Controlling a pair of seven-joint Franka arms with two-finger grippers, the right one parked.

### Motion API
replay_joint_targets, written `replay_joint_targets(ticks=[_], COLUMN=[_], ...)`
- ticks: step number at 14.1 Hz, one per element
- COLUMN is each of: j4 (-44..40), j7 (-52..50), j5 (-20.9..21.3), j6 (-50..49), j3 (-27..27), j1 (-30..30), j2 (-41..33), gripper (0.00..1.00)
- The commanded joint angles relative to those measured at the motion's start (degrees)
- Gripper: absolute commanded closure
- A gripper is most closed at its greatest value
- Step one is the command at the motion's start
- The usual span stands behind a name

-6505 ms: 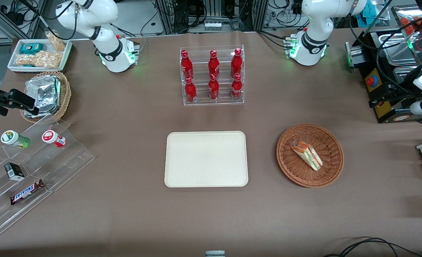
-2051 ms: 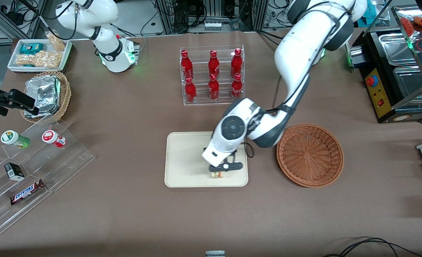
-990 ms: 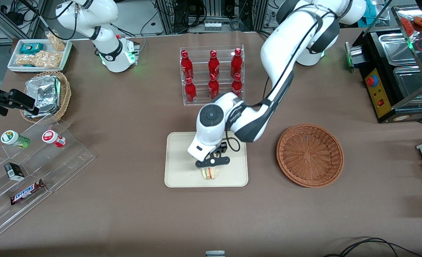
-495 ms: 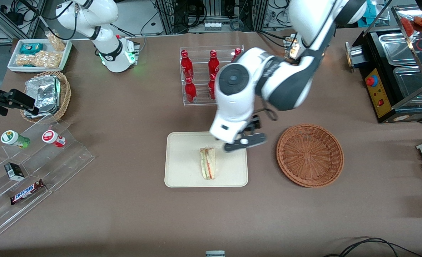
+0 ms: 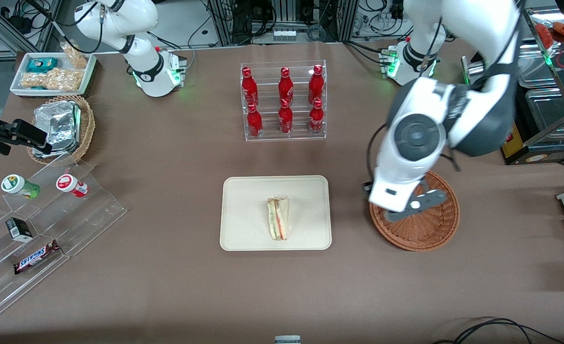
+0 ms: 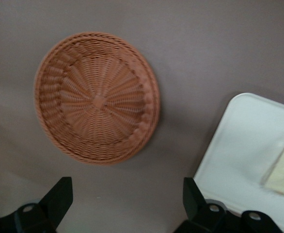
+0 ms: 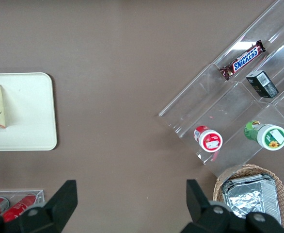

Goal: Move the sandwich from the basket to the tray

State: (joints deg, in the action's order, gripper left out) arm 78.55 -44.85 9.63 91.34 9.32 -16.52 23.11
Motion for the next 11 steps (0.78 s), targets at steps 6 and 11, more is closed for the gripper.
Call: replay_joint_targets(ticks=[6,11], j4=[19.3,20.6], j7=[18.2,32.9], j5=[-2.7,-8.6], j6=[0.9,-0.3], j3=[0.4,0.2], j1=[11.1,18.3], j2=[-18.6,-24.0], gripper=[0.0,0.0])
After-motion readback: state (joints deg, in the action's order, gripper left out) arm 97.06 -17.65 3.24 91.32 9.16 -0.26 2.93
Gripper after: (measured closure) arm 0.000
